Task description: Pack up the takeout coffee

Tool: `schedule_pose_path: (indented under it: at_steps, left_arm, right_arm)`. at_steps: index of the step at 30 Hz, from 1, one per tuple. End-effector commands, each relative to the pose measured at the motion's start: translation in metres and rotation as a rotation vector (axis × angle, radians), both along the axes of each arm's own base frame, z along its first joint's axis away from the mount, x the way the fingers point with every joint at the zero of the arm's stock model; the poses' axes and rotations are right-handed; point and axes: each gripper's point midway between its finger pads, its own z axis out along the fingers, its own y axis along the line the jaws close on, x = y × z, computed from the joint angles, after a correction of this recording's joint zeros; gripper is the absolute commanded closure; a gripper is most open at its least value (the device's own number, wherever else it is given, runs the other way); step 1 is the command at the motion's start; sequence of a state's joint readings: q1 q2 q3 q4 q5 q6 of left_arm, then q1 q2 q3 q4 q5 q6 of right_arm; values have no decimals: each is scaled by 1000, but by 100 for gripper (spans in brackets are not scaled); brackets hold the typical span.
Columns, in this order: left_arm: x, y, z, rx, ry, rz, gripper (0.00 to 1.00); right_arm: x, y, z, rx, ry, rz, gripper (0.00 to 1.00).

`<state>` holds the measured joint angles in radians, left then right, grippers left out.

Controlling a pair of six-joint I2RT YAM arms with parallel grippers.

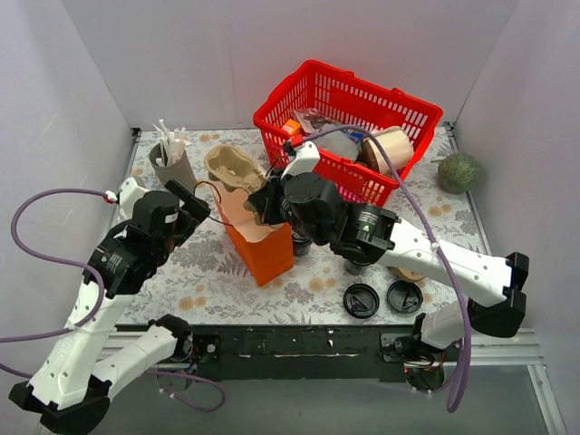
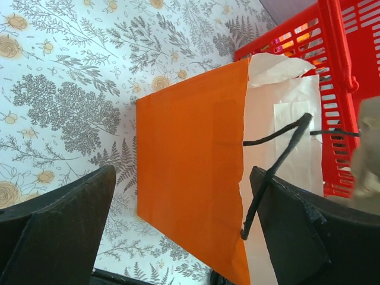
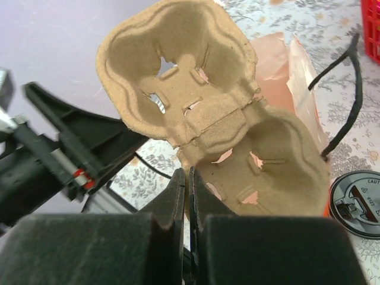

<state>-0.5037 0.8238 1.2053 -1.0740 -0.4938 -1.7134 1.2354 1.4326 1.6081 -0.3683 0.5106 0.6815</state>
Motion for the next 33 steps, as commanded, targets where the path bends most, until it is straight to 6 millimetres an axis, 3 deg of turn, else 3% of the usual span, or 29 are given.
schedule_pose_path:
  at_steps: [1,6,7,12,15,16,17,21,22,23,24,25,26,29,33]
  left_arm:
    - [3,-4,14,-4,-60,-35,2]
    - [8,-21,8,-34,-62,-112,2]
    - [9,-26,12,-52,-74,-127,3]
    - [10,-28,12,-60,-83,-135,16]
    - [10,-31,9,-61,-77,-148,31]
    - [10,-31,8,-58,-76,-151,45]
    - [10,-31,6,-55,-69,-151,50]
    - [11,-31,0,-49,-48,-149,80]
    - [11,-31,0,-52,-49,-147,84]
    - [11,-32,-3,-54,-41,-144,94]
    - [12,-31,-5,-52,-33,-132,98]
    - [11,-29,-8,-50,-21,-123,100]
    - [11,-29,-8,-56,-17,-117,100]
    - [11,-31,-14,-62,-9,-117,100]
    - [12,-34,-15,-72,-8,-126,100]
  right_arm:
    - [18,-3,-12,10,30,-200,99]
    - [23,6,-36,-22,65,-244,99]
    - [26,10,-49,-56,76,-265,99]
    - [31,13,-64,-118,83,-327,99]
    - [36,16,-72,-114,87,-361,99]
    - [37,18,-72,-109,84,-369,99]
    - [38,19,-71,-98,83,-372,99]
    - [38,20,-58,-31,65,-360,99]
    - [37,20,-41,39,56,-347,99]
    - [36,18,-51,33,56,-342,99]
    - [34,15,-49,53,56,-334,99]
    - [32,10,-33,121,48,-333,99]
    - [31,6,-44,111,48,-335,99]
    - [32,-8,-37,139,33,-362,99]
    - [33,1,-41,104,42,-360,99]
